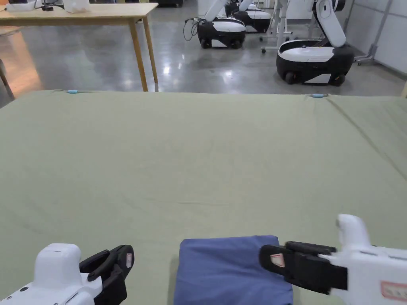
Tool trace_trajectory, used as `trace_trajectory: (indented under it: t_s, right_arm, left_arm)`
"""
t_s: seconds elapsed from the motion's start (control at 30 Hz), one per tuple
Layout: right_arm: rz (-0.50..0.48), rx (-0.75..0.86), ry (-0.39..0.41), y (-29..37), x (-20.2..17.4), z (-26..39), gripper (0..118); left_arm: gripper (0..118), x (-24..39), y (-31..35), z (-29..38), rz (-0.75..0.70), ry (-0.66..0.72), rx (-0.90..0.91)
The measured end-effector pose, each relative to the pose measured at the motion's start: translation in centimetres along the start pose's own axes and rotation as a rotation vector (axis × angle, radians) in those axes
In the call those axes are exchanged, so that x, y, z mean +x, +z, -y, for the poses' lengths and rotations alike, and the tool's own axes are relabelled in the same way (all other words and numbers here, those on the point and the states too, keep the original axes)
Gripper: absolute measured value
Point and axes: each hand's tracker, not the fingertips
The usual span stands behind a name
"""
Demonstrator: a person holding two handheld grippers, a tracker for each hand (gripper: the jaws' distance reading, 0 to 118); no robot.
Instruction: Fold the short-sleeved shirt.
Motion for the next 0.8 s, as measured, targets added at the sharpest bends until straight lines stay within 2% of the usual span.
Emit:
trace_trajectory:
  t_s: [0.07, 0.17, 0.2, 0.23, 0.3, 0.33, 0.37, 0.4, 0.43, 0.47, 0.5, 0.53, 0.6, 0.67, 0.73, 0.8]
  right_arm:
    - [-0.046, -0.125, -0.063, -2.9, 3.4, -0.8, 3]
    - [-0.017, -0.237, -0.212, -6.3, 8.4, -1.4, 3]
    - [-0.004, -0.256, -0.239, -7.1, 9.6, -1.4, 3]
    - [0.025, -0.269, -0.27, -7.8, 10.8, -1.2, 2]
    - [0.13, -0.328, -0.384, -8.8, 13.1, -0.2, 2]
    - [0.041, -0.297, -0.421, -8.7, 13.8, 0.3, 2]
    - [-0.015, -0.252, -0.428, -8.3, 14.1, 0.5, 2]
    - [0.014, -0.25, -0.403, -8.1, 13.7, 0.8, 2]
    - [0.014, -0.251, -0.399, -8.1, 13.6, 0.9, 2]
    - [0.015, -0.252, -0.399, -8.1, 13.6, 0.9, 2]
    - [0.014, -0.252, -0.398, -8.1, 13.5, 0.9, 2]
    - [0.015, -0.254, -0.395, -8.0, 13.4, 0.9, 2]
    - [0.012, -0.258, -0.397, -8.0, 13.5, 0.9, 2]
    - [0.003, -0.257, -0.404, -8.0, 13.6, 1.0, 2]
    - [0.002, -0.256, -0.404, -8.0, 13.6, 1.0, 2]
    - [0.004, -0.258, -0.402, -8.0, 13.7, 1.0, 2]
  left_arm:
    - [0, 0.0, -0.4, 0.1, 0.033, 0.001, -0.033]
    - [0, -0.3, -0.9, -0.2, 0.062, 0.003, -0.077]
    - [0, -0.4, -1.1, -0.4, 0.073, 0.005, -0.093]
    - [0, -0.7, -1.4, -0.5, 0.091, 0.011, -0.132]
    - [0, -1.5, -2.5, -1.1, 0.142, 0.053, -0.18]
    - [8, -1.9, -3.2, -1.3, 0.171, 0.071, -0.232]
    - [21, -2.3, -4.1, -1.6, 0.209, 0.094, -0.275]
    - [51, -2.7, -5.2, -1.9, 0.237, 0.128, -0.317]
    - [51, -3.2, -6.6, -2.3, 0.272, 0.161, -0.358]
    - [64, -3.5, -8.3, -2.8, 0.296, 0.179, -0.415]
    - [92, -3.5, -10.0, -2.9, 0.329, 0.194, -0.486]
    - [118, -3.8, -11.0, -3.2, 0.42, 0.14, -0.467]
    - [118, -3.5, -14.1, -3.2, 0.378, 0.166, -0.561]
    - [118, -3.8, -17.0, -2.6, 0.415, 0.222, -0.64]
    - [118, -2.5, -19.6, -2.4, 0.392, 0.265, -0.748]
    - [117, -1.8, -21.0, -1.5, 0.411, 0.243, -0.838]
